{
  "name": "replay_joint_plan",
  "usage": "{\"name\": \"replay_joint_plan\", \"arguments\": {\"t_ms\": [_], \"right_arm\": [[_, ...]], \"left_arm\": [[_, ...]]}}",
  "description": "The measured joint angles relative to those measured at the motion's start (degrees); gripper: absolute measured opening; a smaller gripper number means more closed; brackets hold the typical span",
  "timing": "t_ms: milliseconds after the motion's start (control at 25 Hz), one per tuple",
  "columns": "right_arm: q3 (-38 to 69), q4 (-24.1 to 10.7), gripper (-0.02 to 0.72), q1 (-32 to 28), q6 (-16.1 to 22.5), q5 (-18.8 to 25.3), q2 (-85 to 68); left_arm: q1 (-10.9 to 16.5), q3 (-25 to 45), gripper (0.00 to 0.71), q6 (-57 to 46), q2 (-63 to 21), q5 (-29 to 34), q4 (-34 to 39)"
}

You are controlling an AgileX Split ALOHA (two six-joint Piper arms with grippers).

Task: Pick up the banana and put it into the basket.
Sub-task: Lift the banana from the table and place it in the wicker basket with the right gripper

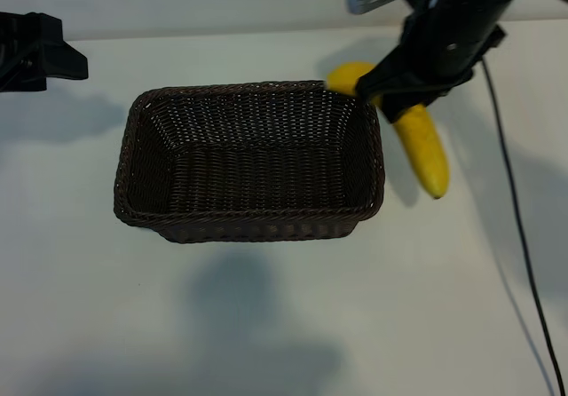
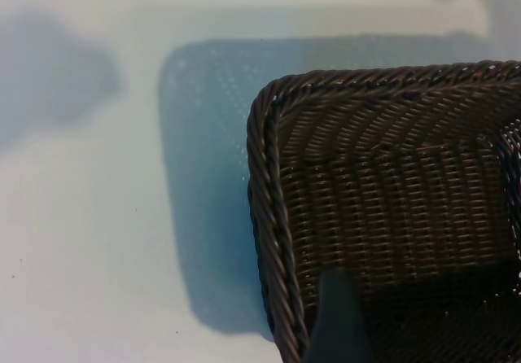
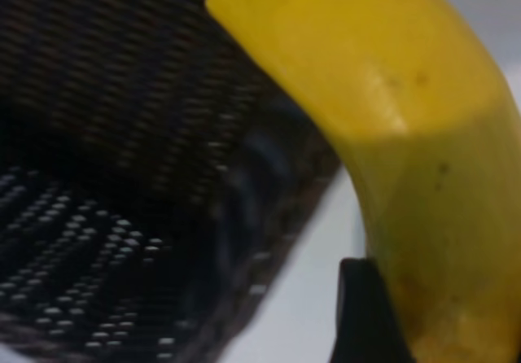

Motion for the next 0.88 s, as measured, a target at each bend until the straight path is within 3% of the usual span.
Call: {"name": "replay_joint_plan", "arguments": {"t_ms": [240,320,560,680,880], "right_arm": [[0.0,0.0,0.408,5.3,-0.2,-1.3,0.0],[0.0,0.0,0.408,6.2,-2.1,-1.8,0.0],[0.0,0.2,0.407,7.1,-15.9,-2.6,0.0],[0.0,1.9,0.406,7.1,-23.0,-2.8,0.0],[0.0,5.1,0.406,7.1,-27.8,-3.2,0.0]], "left_arm": [[0.0,0.0,0.563,0.0,0.0,0.1,0.0],[0.0,0.0,0.563,0.0,0.0,0.2,0.0],[0.0,0.0,0.563,0.0,0.0,0.9,0.0],[0.0,0.0,0.563,0.0,0.0,1.0,0.0],[0.0,0.0,0.563,0.0,0.0,1.1,0.0]]}}
